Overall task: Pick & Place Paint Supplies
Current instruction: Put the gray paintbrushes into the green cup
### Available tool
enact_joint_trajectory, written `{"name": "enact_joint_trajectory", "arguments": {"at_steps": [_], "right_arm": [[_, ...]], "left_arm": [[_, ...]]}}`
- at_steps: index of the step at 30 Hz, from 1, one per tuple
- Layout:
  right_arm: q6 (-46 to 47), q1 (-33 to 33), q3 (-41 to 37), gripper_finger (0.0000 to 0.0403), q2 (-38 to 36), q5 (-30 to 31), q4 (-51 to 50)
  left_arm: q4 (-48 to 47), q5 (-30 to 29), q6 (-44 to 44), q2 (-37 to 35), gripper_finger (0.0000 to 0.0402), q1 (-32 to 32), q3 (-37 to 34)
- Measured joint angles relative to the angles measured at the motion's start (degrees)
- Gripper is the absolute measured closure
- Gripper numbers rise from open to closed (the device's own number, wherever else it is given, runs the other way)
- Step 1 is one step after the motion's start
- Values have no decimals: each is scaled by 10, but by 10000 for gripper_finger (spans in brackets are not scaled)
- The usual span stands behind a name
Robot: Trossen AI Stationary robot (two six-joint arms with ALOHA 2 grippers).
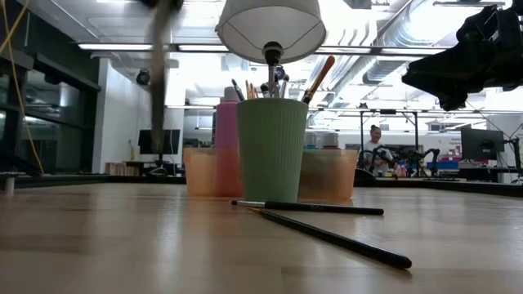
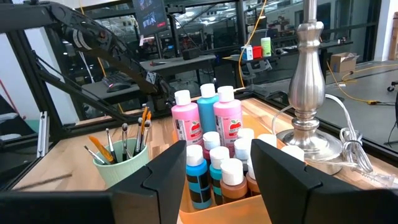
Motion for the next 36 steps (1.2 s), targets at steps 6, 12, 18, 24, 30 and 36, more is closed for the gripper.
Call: {"name": "enact_joint_trajectory", "arguments": {"at_steps": [6,12,18,24,30,36], "right_arm": [[0,0,0,229,0,0,0],[0,0,0,229,0,0,0],[0,0,0,229,0,0,0],[0,0,0,229,0,0,0],[0,0,0,229,0,0,0],[0,0,0,229,0,0,0]], "left_arm": [[38,10,-70,-52,401,19,2],[62,0,-112,-107,401,36,2],[98,-21,-127,-150,401,68,2],[126,-36,-116,-178,401,102,2],[158,-36,-93,-194,401,142,-6],[340,-33,-82,-277,401,191,-157]]}}
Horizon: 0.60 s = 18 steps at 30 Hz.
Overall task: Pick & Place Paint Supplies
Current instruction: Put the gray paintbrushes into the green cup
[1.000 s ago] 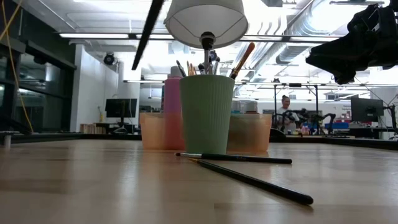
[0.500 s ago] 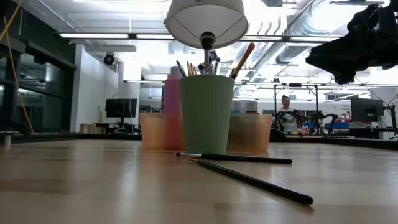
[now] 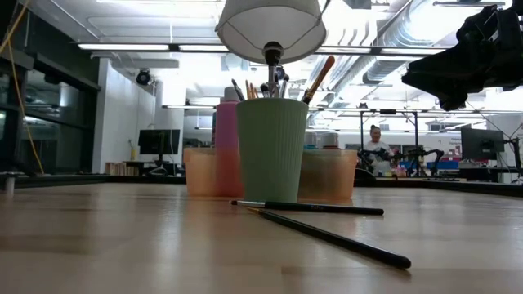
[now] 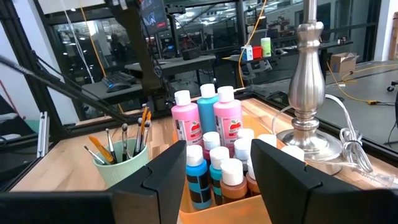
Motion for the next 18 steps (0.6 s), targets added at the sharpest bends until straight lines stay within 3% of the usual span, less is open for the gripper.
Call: {"name": "enact_joint_trajectory", "arguments": {"at_steps": [10,18], "right_arm": [[0,0,0,229,0,0,0],[0,0,0,229,0,0,0]], "left_arm": [[419,-10,-106,-214,401,52,-447],[714,-13,-233,-269,401,63,-663]]}}
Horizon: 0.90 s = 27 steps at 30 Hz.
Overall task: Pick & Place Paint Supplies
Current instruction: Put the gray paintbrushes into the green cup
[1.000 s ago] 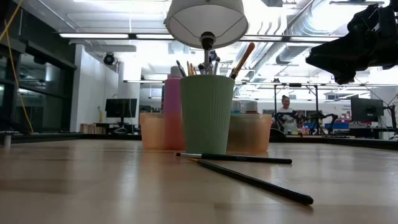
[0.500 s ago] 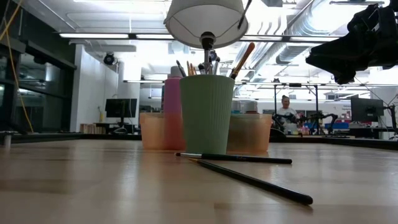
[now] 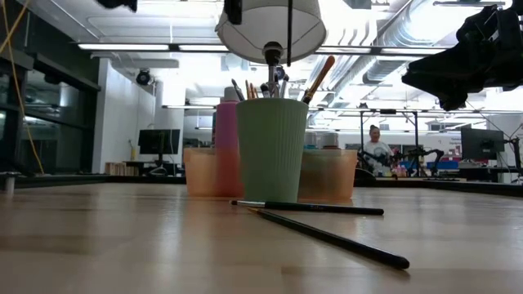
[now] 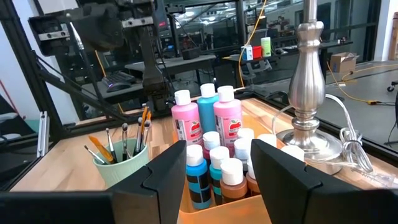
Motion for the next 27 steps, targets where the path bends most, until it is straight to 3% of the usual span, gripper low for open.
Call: {"name": "enact_joint_trajectory", "arguments": {"at_steps": [7,21,27], "right_arm": [[0,0,0,229,0,0,0],[0,0,0,229,0,0,0],[0,0,0,229,0,0,0]], "left_arm": [[77,20,-22,-4,401,-1,-58],[74,12,-20,7,400,8,-111],[75,10,-4,7,351,8,-112]]}}
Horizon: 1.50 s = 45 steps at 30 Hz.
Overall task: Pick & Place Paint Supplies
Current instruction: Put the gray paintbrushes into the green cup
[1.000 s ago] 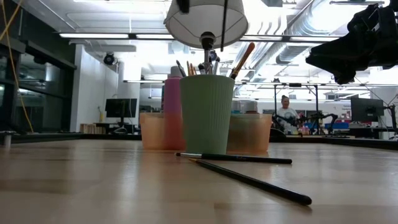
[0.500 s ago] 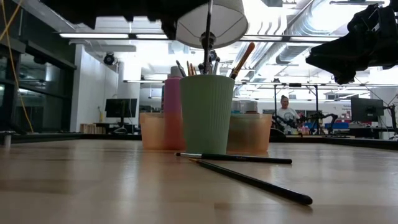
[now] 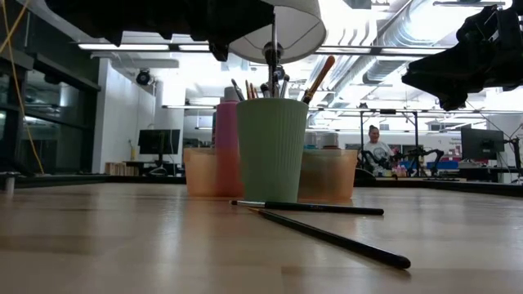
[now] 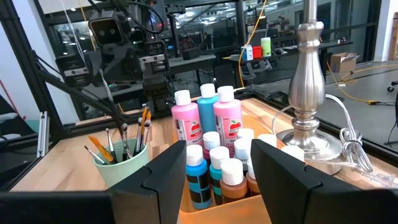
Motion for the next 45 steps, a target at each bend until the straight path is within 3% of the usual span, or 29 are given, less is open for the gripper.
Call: {"name": "enact_joint_trajectory", "arguments": {"at_steps": [8,17,23,31,37,45], "right_arm": [[0,0,0,229,0,0,0],[0,0,0,229,0,0,0],[0,0,0,229,0,0,0],[0,0,0,229,0,0,0],[0,0,0,229,0,0,0],[0,0,0,229,0,0,1]], "left_arm": [[0,-1,-2,0,266,0,0],[-13,-1,0,-21,256,0,2],[-163,31,52,-28,256,-1,56],[-423,15,100,-8,256,-2,207],[-584,13,120,45,256,-26,318],[-595,-19,72,87,256,-82,363]]}}
